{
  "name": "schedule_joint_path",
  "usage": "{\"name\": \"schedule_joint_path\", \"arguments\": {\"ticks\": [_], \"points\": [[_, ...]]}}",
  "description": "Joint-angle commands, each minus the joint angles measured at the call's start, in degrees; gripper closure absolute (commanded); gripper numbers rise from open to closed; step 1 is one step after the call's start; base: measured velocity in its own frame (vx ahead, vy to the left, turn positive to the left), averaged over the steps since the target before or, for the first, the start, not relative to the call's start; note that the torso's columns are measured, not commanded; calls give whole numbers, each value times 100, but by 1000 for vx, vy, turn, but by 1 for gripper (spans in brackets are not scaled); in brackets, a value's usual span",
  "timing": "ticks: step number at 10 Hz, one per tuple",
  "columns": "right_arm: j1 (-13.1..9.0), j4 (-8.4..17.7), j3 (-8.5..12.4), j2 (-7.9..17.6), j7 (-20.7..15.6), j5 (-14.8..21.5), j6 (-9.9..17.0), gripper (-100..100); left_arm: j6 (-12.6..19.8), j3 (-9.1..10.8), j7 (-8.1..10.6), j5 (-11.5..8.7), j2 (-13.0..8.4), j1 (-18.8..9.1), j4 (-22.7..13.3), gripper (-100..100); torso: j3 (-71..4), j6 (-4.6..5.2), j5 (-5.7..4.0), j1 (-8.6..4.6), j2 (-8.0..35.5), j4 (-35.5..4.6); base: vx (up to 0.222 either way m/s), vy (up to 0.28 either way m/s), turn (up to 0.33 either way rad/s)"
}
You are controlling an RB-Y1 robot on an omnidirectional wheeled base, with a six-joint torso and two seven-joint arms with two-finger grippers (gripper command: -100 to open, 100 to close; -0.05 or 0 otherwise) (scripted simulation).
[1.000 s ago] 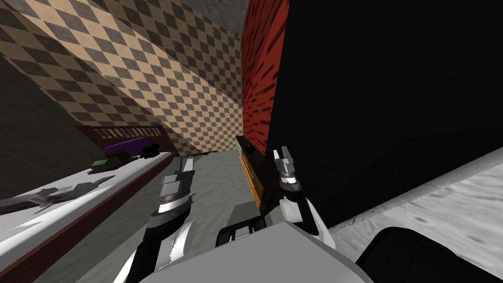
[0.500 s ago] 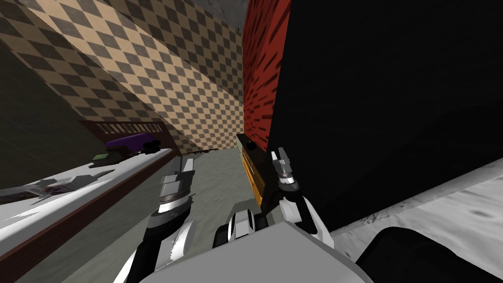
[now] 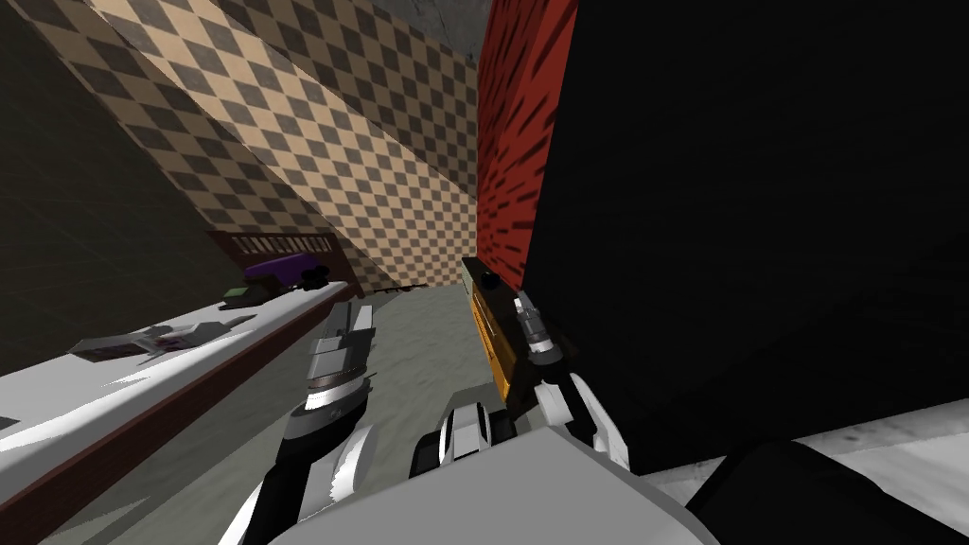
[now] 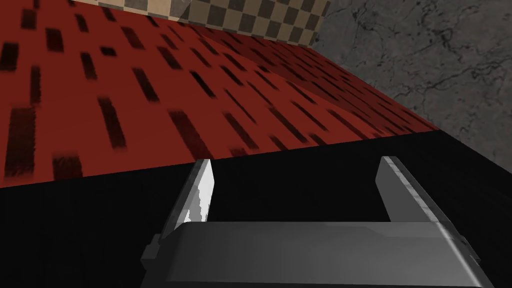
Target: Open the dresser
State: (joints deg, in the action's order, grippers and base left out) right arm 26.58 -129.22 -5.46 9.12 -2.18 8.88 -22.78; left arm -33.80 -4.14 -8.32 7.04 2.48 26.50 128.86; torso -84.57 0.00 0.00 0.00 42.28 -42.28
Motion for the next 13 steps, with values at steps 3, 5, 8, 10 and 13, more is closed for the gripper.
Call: {"name": "schedule_joint_path", "arguments": {"ticks": [3,5,8,10,13], "points": [[-133,439,-186,176,-647,156,256,-100,0,0,0,0,0,0,0,0,0,-1,0,1,-1,0,14,-2,116],[-196,612,-260,246,-892,220,377,-100,0,0,0,0,0,0,0,0,0,-1,0,0,0,0,12,-2,80],[-330,979,-417,386,-1377,356,636,-100,0,0,0,0,0,0,0,0,0,1,1,0,1,0,12,-3,103],[-401,1175,-500,458,-1647,428,773,-100,0,0,0,0,0,0,0,0,0,2,0,0,0,0,14,-2,107],[-475,1380,-585,532,-1973,501,915,-100,0,0,0,0,0,0,0,0,0,-1,0,1,0,0,13,-5,90]]}}
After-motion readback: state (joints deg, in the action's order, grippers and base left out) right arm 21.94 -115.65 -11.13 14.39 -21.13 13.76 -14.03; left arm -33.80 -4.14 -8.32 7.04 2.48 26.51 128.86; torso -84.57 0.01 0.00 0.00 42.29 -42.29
